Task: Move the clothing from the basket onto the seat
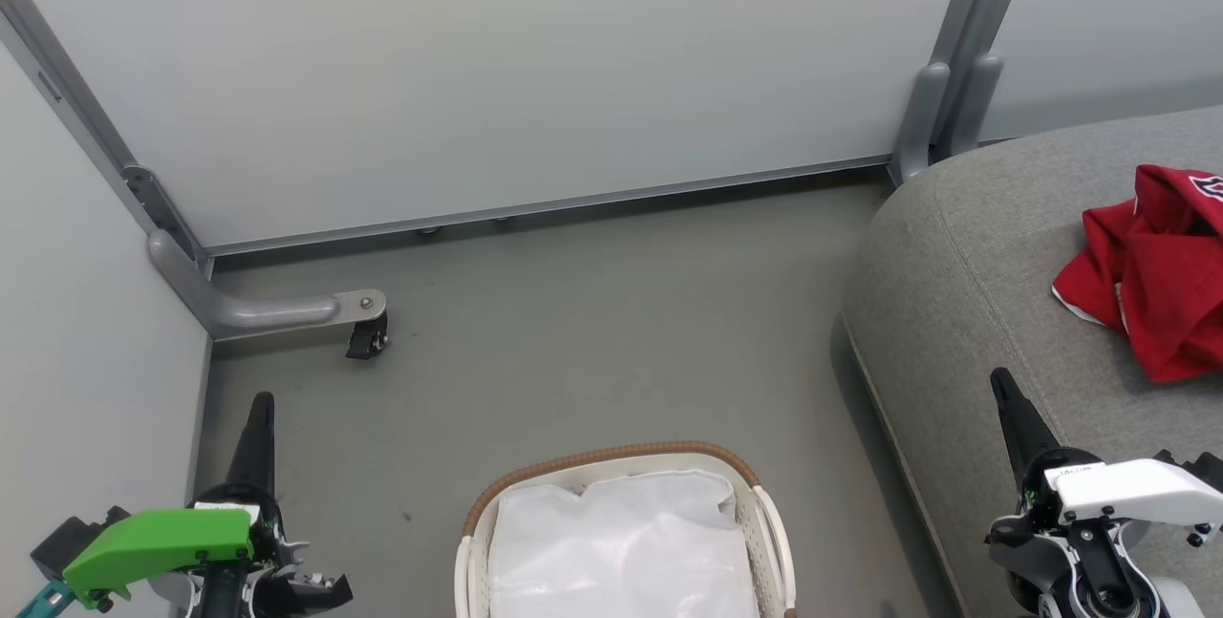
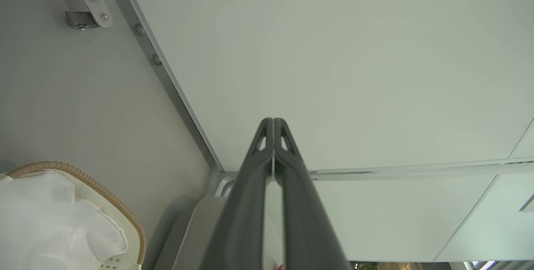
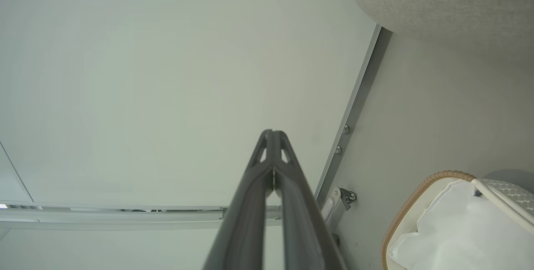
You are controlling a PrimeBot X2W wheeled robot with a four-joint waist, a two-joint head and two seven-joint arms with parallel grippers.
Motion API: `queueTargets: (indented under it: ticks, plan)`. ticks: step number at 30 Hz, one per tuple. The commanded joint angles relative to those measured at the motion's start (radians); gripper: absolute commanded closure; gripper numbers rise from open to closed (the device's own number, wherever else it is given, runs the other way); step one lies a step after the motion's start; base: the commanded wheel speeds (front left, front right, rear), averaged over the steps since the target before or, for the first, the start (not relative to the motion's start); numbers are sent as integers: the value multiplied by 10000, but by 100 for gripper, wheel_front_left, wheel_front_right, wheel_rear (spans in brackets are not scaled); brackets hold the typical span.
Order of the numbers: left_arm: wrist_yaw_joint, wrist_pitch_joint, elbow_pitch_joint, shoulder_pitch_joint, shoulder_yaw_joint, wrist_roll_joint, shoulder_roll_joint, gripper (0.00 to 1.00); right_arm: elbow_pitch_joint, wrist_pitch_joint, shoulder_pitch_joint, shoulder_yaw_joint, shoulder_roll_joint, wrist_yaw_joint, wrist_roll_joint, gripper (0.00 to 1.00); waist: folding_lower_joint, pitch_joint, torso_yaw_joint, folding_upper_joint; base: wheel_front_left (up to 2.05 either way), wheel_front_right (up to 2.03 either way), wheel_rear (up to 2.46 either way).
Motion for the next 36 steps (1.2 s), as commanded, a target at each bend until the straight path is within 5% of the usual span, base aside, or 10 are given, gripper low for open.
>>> queueTargets:
  ticks: [1,19,36]
  plan:
    - [-27,59,-79,-220,69,-211,65,100,-78,75,-130,-42,-63,-5,212,100,0,-3,-3,0,0,0,0]
    - [-32,391,-128,-335,157,-1399,71,100,-158,381,-147,-137,-72,-5,1432,100,0,-43,-43,0,0,0,0]
    - [-32,393,-119,-314,155,-1371,68,100,-153,388,-142,-129,-71,-5,1413,100,0,-44,-43,0,0,0,0]
